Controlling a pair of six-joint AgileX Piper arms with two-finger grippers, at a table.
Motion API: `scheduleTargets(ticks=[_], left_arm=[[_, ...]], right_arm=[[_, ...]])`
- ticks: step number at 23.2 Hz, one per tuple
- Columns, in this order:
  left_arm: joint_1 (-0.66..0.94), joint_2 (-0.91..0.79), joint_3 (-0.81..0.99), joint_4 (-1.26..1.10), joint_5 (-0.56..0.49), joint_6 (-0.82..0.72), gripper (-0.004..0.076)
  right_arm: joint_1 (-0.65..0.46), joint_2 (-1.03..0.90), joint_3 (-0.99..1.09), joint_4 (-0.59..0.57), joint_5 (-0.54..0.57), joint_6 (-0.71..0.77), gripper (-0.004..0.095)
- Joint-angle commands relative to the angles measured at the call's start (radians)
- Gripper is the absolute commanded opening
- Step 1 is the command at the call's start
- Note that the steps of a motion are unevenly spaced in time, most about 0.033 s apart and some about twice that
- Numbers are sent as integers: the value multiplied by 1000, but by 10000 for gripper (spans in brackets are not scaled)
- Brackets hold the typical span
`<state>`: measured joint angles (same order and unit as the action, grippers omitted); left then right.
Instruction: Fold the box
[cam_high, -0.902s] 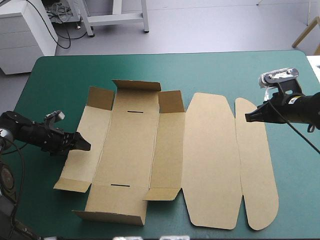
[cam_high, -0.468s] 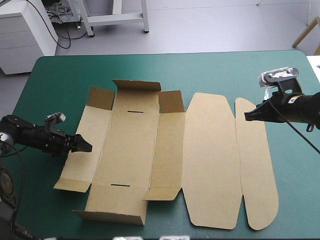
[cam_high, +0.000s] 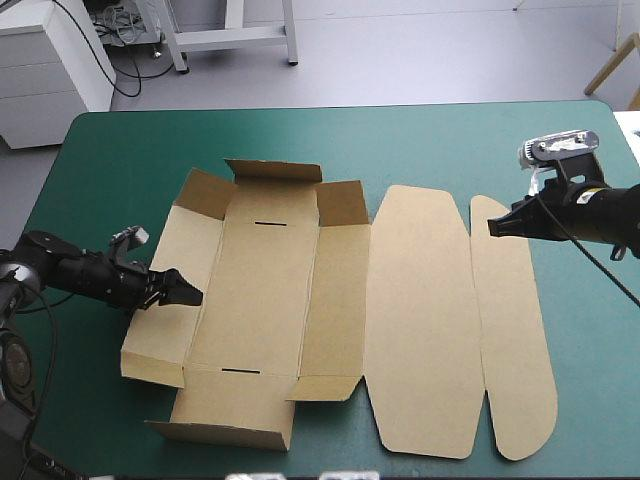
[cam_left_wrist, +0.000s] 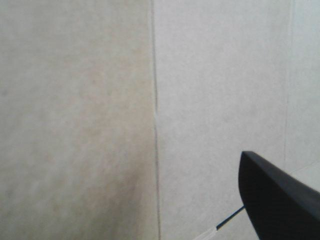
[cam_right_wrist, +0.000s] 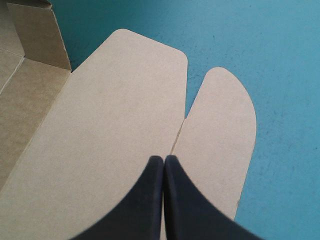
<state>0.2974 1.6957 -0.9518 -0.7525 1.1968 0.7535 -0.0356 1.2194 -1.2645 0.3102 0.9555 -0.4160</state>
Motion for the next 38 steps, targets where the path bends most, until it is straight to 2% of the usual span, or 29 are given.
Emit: scheduleTargets(ticks=[1,8,11,12,13,14,15,20,23,24,31,38], left_arm=[[-63,7,21,31,105,5,606],[-76,7,21,46,105,7,601],[-76,7,21,46,105,5,564],[-76,7,21,46,105,5,536],[-76,7,21,46,105,5,458],[-76,7,19,48,105,5,428],[-76,7,7,58,105,3,365],[-76,7,-62,67,105,-50,187],[-76,7,-89,65,105,-50,15],[-76,7,-88,58,105,-50,-8],[-91,5,-160,61,103,-50,-10],[-248,5,-410,210,105,-124,-10]], right_arm=[[-7,-28,-25,23,-56,-11,-19],[-7,-28,-25,23,-59,-15,-19],[-7,-28,-25,23,-59,-15,-19],[-7,-28,-25,25,-59,-15,-19],[-7,-28,-25,25,-59,-15,-19],[-7,-28,-25,25,-56,-15,-19],[-7,-28,-25,26,-52,-15,-19],[-7,-28,-25,28,-52,-15,-19],[-7,-28,-25,36,-51,-15,-19],[-7,-28,-25,36,-51,-15,-19],[-7,-28,-25,38,-54,-17,-19],[-7,-36,-64,36,-35,-26,-19]])
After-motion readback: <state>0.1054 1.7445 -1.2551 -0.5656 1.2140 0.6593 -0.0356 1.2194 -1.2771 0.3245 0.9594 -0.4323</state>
